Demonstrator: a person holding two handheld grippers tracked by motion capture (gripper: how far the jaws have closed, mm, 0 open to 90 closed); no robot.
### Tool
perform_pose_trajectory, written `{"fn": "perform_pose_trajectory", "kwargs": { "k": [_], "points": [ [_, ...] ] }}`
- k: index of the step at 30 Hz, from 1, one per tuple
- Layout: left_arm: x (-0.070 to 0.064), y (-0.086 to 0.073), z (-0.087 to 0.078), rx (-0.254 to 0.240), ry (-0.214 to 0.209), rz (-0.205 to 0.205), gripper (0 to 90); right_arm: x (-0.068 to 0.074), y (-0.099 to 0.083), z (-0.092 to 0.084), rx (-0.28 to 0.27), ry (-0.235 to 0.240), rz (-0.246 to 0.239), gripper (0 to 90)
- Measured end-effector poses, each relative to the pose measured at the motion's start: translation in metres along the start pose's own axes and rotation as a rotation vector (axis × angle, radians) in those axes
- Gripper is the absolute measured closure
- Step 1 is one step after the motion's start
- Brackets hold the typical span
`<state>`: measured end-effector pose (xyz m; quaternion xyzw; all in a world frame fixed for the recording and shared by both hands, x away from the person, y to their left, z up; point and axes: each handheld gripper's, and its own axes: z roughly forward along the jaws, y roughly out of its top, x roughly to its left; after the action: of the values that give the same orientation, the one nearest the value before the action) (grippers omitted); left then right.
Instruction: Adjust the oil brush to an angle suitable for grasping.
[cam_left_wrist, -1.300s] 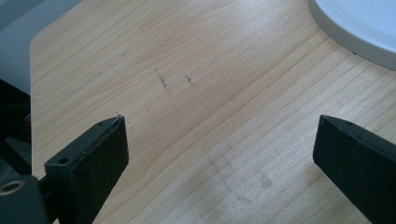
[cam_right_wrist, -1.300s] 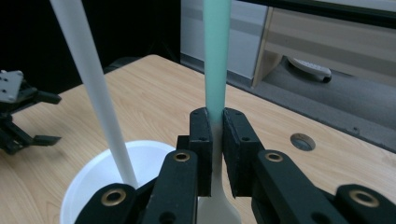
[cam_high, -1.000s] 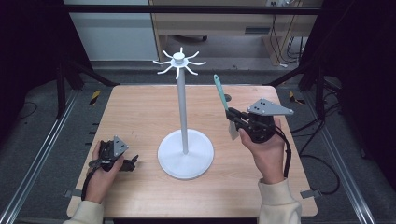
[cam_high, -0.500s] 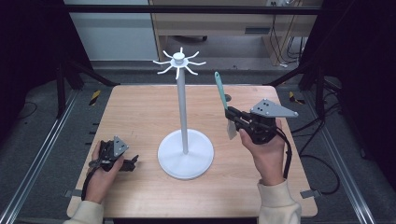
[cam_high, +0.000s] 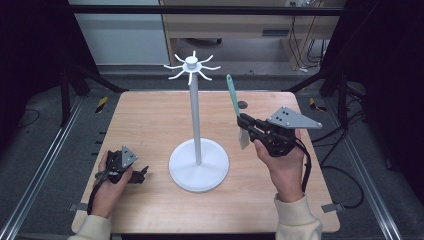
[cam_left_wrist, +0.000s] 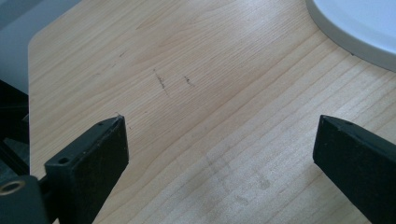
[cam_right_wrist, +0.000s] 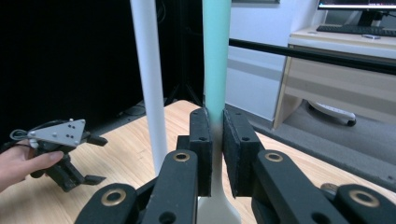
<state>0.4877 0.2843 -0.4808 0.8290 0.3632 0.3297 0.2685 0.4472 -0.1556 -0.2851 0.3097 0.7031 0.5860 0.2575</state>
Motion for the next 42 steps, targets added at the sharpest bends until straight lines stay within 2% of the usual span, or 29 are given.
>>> {"fn": "perform_pose_trajectory", "kwargs": {
  "k": [13,42],
  "points": [
    [0.0,0.0,0.0,0.002,-0.002,0.0,2.9,0.009,0.006,-0.003,-0.029,0.023,-0.015,82.6],
    [0.001,-0.001,0.0,-0.003,-0.003,-0.004,3.0,0.025,0.018,-0.009,-0.063,0.037,-0.064,82.6]
  ]
}}
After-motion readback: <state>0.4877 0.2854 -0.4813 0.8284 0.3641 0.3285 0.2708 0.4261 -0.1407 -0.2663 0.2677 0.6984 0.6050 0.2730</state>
